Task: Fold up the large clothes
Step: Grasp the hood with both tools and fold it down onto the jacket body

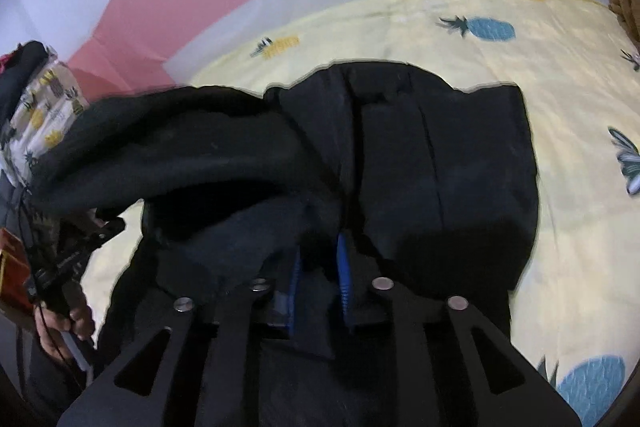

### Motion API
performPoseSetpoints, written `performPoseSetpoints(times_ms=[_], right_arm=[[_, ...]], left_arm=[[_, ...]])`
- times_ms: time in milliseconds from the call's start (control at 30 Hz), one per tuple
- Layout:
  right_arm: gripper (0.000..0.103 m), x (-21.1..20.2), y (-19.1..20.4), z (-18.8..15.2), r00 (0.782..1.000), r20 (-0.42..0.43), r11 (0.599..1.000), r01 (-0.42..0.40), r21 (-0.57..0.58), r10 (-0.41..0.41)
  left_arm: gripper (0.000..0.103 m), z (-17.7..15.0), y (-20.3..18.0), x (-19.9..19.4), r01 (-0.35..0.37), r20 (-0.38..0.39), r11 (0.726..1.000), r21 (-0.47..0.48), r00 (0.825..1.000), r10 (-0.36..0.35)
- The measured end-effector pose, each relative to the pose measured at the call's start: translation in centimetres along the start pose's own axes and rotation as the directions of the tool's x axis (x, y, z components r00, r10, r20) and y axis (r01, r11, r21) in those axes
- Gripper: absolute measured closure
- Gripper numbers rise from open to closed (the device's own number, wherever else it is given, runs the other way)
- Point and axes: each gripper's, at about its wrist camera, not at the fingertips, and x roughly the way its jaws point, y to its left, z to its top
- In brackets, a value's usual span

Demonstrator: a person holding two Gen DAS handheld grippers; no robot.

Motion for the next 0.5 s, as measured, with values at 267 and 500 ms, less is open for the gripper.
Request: performPoseSetpoints(times_ms=[267, 500], right_arm=[[0.08, -2.8, 2.3, 1.2, 0.997, 0.07, 0.997, 0.047, -0.056, -0.043], [0.073, 2.7, 6.3, 3.4, 1.0, 0.014, 0.991, 0.013, -0.131, -0.011]], left_arm=[[0.092, 1.6, -0.9, -3.2, 0.021, 0.071, 0.999, 0.038, 0.997, -0.024], [0.09, 4.1, -4.8, 2.7, 0.087, -0.013, 0.992, 0.093, 0.996, -0.086]])
